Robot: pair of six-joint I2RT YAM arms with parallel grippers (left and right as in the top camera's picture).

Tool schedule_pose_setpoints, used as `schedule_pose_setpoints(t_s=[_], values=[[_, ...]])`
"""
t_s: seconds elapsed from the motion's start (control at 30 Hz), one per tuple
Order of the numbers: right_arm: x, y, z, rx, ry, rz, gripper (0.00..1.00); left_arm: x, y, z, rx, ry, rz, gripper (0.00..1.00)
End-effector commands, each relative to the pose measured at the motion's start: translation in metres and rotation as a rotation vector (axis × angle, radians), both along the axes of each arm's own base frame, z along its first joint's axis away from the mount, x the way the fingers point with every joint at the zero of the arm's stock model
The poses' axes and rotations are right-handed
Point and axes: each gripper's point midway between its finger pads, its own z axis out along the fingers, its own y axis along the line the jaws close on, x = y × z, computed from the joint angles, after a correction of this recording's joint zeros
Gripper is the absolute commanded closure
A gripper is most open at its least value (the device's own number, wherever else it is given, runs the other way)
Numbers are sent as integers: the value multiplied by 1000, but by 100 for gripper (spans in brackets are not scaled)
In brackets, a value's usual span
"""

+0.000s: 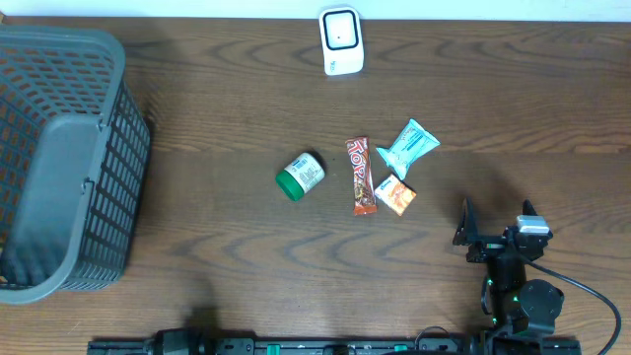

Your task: Scan the item barcode

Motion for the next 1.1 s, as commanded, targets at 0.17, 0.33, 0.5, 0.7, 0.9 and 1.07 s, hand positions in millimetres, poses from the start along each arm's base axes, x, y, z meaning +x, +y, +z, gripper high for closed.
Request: schedule_pose_setpoints(t_s=[0.17,0.33,0.5,0.7,0.9,1.07], values=[[0,2,0,12,-1,8,1,37,-1,-22,22,92,-6,2],[0,2,0,12,-1,8,1,60,1,-32,18,129,-6,2],[0,2,0,12,-1,9,1,58,1,-23,22,83,-6,2],[0,2,0,12,-1,9,1,55,1,-18,25,59,-5,2],[0,2,0,12,-1,9,1,56,1,-19,25,64,-6,2],[0,2,0,12,-1,9,1,57,1,-20,24,70,-6,2]])
